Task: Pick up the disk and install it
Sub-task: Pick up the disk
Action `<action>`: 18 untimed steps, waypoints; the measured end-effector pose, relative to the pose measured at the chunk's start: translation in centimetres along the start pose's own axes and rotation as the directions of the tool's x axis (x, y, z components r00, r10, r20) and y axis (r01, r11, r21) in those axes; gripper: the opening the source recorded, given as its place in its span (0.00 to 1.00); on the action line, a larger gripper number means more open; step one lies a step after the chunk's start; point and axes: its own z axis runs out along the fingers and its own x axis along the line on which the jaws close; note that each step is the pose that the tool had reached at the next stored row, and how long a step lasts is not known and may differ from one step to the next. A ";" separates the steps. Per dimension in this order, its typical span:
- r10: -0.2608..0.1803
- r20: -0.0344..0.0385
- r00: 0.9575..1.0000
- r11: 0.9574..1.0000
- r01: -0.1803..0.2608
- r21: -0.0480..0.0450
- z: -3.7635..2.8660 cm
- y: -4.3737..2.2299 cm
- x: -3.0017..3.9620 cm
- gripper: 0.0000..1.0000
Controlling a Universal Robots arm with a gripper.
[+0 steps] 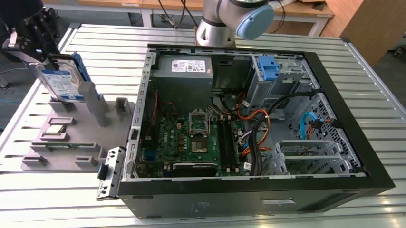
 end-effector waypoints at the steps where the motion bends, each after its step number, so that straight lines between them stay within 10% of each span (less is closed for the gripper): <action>1: 0.000 0.000 1.000 1.000 0.000 0.000 -0.01 0.00 0.00 0.35; 11: 0.000 0.001 1.000 1.000 0.000 0.000 -0.47 0.01 -0.02 0.35; 18: 0.000 0.005 1.000 1.000 0.000 0.000 -2.54 0.04 -0.12 0.35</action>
